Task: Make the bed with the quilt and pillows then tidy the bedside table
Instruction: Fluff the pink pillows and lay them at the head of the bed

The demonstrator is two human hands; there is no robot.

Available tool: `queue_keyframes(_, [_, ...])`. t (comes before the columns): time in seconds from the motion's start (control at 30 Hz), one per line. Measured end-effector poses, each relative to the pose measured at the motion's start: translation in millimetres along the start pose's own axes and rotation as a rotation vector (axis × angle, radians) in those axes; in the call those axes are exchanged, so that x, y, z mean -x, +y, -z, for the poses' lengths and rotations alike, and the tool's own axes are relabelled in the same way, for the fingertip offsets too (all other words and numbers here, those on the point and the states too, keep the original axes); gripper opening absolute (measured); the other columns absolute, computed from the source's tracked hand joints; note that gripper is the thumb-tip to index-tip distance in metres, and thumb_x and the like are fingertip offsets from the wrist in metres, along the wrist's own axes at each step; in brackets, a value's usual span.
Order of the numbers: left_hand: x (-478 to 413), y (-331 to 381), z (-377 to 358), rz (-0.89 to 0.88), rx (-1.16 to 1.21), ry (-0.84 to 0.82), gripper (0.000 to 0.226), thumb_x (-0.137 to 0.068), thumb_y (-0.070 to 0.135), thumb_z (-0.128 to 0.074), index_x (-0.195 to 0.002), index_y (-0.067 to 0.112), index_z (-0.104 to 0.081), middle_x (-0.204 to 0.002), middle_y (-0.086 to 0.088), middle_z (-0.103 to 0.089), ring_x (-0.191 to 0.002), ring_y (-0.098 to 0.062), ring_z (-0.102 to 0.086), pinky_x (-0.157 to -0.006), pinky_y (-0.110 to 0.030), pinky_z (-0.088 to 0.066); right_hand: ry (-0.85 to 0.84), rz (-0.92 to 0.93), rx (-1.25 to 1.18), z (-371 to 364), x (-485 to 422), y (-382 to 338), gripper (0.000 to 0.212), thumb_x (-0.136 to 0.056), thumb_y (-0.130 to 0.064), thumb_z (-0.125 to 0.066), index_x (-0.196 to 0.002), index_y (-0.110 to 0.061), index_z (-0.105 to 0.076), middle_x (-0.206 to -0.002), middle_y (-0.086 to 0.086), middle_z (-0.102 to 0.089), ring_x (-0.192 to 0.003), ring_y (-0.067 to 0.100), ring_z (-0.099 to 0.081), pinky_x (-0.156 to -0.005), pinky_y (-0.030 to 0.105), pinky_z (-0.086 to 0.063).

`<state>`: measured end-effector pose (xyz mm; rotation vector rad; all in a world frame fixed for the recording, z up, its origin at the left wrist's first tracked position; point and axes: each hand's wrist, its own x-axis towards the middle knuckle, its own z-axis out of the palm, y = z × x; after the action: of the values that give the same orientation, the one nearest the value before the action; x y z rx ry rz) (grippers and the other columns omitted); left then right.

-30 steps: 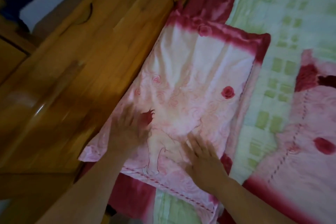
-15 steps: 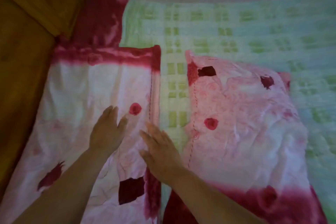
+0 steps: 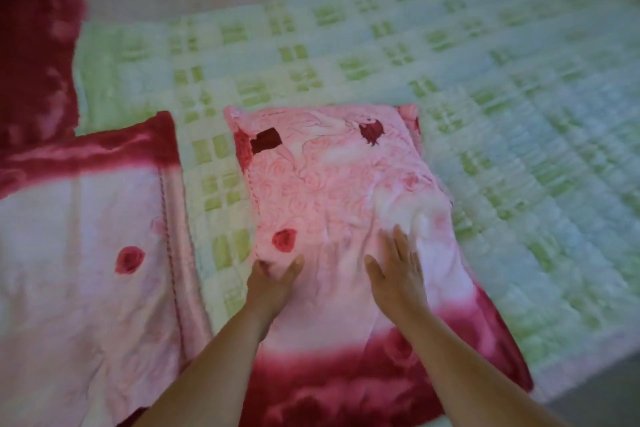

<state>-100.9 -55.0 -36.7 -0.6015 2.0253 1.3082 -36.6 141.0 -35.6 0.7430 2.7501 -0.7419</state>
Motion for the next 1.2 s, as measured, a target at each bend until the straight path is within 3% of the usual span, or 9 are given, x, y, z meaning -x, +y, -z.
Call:
queue_keyframes(0.17, [-3,-28,-14,0.120,-0.070,0.076,0.125,-0.042,0.081,-0.074,-0.139,0.011,-0.041,-0.133,-0.008,-0.056,-0.117,-0.025,-0.058,-0.100,-0.037,-0.047,-0.129,-0.240,0.004,21,-14,53,0.067,-0.099,-0.047,-0.036,-0.153,-0.030,0.001,-0.161,0.004,0.008,-0.148,0.028,0.004,-0.118,0.044,-0.004])
queue_keyframes(0.33, [8,-12,-19,0.205,-0.178,-0.036,0.065,-0.068,0.054,-0.079,-0.105,0.003,-0.067,-0.095,-0.008,-0.070,-0.085,-0.023,-0.067,-0.077,-0.029,-0.052,-0.197,-0.273,-0.046,25,-27,55,0.068,-0.098,-0.049,-0.034,-0.153,-0.029,0.001,-0.161,0.008,0.007,-0.148,0.032,0.003,-0.118,0.046,-0.007])
queue_keyframes(0.57, [-10,22,-29,0.080,-0.476,-0.057,0.030,-0.079,0.043,-0.075,-0.077,0.018,-0.058,-0.069,-0.001,-0.055,-0.061,-0.015,-0.053,-0.050,-0.022,-0.038,-0.109,-0.304,-0.053,34,-79,47,0.074,-0.096,-0.053,-0.036,-0.153,-0.021,-0.003,-0.161,0.012,0.008,-0.148,0.031,0.006,-0.118,0.043,-0.003])
queue_keyframes(0.73, [-28,21,-40,0.152,-0.362,-0.048,0.048,-0.072,0.020,-0.083,-0.106,0.003,-0.054,-0.107,-0.011,-0.064,-0.100,-0.022,-0.060,-0.087,-0.031,-0.049,-0.056,-0.242,0.036,38,-109,41,0.076,-0.095,-0.058,-0.032,-0.154,-0.024,0.001,-0.160,0.014,0.008,-0.147,0.032,0.007,-0.119,0.043,0.002])
queue_keyframes(0.8, [-38,26,-45,0.194,-0.541,-0.077,0.081,-0.053,0.042,-0.078,-0.120,0.004,-0.054,-0.119,-0.013,-0.061,-0.112,-0.024,-0.057,-0.102,-0.032,-0.041,-0.023,-0.235,0.051,39,-124,38,0.077,-0.094,-0.061,-0.031,-0.153,-0.022,-0.003,-0.160,0.015,0.003,-0.147,0.035,0.001,-0.118,0.046,-0.001])
queue_keyframes(0.9, [-56,23,-52,0.228,-0.768,-0.056,0.126,-0.045,0.053,-0.067,-0.148,-0.002,-0.020,-0.147,-0.019,-0.036,-0.136,-0.029,-0.037,-0.117,-0.032,-0.022,-0.019,-0.275,0.021,45,-149,36,0.081,-0.092,-0.065,-0.027,-0.153,-0.016,-0.007,-0.160,0.016,-0.006,-0.146,0.034,-0.006,-0.117,0.047,-0.006])
queue_keyframes(0.97, [-64,17,-57,0.204,-0.803,-0.082,0.118,-0.062,0.047,-0.074,-0.148,-0.006,-0.013,-0.146,-0.020,-0.037,-0.134,-0.031,-0.040,-0.114,-0.034,-0.028,-0.049,-0.321,-0.032,49,-173,37,0.085,-0.088,-0.071,-0.020,-0.150,-0.014,-0.017,-0.154,0.019,-0.022,-0.142,0.036,-0.021,-0.115,0.048,-0.017])
queue_keyframes(1.03, [-77,6,-60,0.155,-0.773,-0.100,0.093,-0.065,0.041,-0.074,-0.139,-0.002,-0.039,-0.126,-0.013,-0.058,-0.117,-0.027,-0.056,-0.104,-0.034,-0.043,-0.068,-0.379,-0.099,53,-198,38,0.095,-0.078,-0.078,-0.013,-0.144,-0.012,-0.031,-0.143,0.024,-0.038,-0.130,0.039,-0.038,-0.109,0.049,-0.029])
queue_keyframes(1.2, [-94,14,-66,0.210,-0.948,-0.151,0.097,-0.025,0.055,-0.058,-0.111,0.010,-0.067,-0.105,-0.008,-0.068,-0.104,-0.028,-0.062,-0.096,-0.044,-0.048,-0.090,-0.507,-0.198,43,-231,37,0.108,-0.079,-0.079,-0.040,-0.148,0.001,-0.019,-0.148,0.026,-0.032,-0.135,0.040,-0.035,-0.111,0.047,-0.030])
